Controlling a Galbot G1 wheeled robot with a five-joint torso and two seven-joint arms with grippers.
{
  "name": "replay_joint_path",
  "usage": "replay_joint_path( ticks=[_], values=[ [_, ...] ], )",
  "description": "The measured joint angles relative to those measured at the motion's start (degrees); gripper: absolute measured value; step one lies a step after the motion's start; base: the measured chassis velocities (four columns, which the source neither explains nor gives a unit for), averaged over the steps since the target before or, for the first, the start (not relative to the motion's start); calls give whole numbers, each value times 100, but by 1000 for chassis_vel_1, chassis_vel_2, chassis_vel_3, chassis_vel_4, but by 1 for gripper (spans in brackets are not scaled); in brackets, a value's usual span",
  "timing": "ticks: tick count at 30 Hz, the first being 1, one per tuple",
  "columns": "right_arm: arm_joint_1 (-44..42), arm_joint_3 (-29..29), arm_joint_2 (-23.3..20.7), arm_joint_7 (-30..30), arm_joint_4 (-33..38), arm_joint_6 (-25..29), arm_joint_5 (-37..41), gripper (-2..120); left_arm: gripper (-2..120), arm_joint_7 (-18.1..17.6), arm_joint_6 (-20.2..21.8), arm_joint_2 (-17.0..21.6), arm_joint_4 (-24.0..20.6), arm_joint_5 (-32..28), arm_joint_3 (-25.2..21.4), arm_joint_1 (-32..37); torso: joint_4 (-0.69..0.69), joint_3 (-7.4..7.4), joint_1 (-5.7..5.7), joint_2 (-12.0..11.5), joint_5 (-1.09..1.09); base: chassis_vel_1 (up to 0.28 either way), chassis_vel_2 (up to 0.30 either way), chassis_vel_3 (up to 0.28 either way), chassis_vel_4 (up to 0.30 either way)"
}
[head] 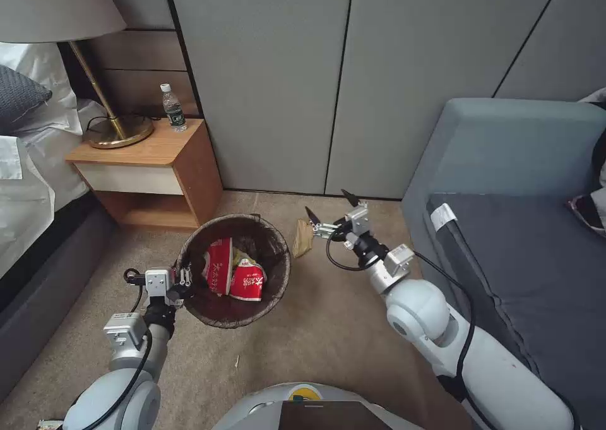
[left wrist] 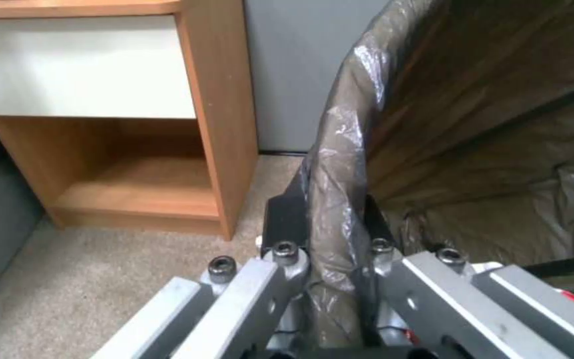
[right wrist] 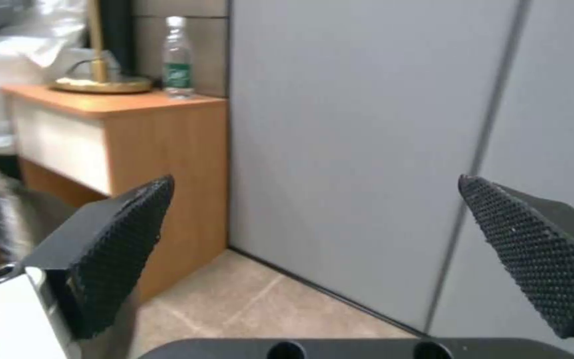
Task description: Pick up the trash bin, then pick up the garbage from the floor and place it into the trash bin.
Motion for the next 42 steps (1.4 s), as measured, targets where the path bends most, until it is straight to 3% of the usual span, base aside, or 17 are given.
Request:
replay_joint_path(
  ticks=[7, 13, 16, 28, 42],
  values=[
    [-1207, 798, 592, -102, 130, 378, -669, 100, 0, 2, -12, -17, -2, -9, -5, 9, -1, 0, 0, 0, 0, 0, 0, 0, 0],
    [-1523, 1051, 800, -105, 164, 487, -806, 100, 0, 2, -12, -14, -4, -9, -5, 11, -2, 0, 0, 0, 0, 0, 0, 0, 0],
    [-1915, 1441, 1109, -142, 176, 713, -1091, 100, 0, 1, -13, -5, -13, -9, -12, 14, 1, 0, 0, 0, -1, 0, 0, 0, 0],
    [-2648, 2010, 1909, -270, 149, 1158, -1623, 100, 0, 4, -69, -27, -17, -2, -19, 34, -1, 0, 0, 0, -1, 0, 0, 0, 0],
    [-2606, 1968, 2009, -269, 126, 1150, -1630, 100, 0, 33, -20, -59, -16, 29, -11, 36, -1, 0, 0, 0, -1, 0, 0, 0, 0]
  ],
)
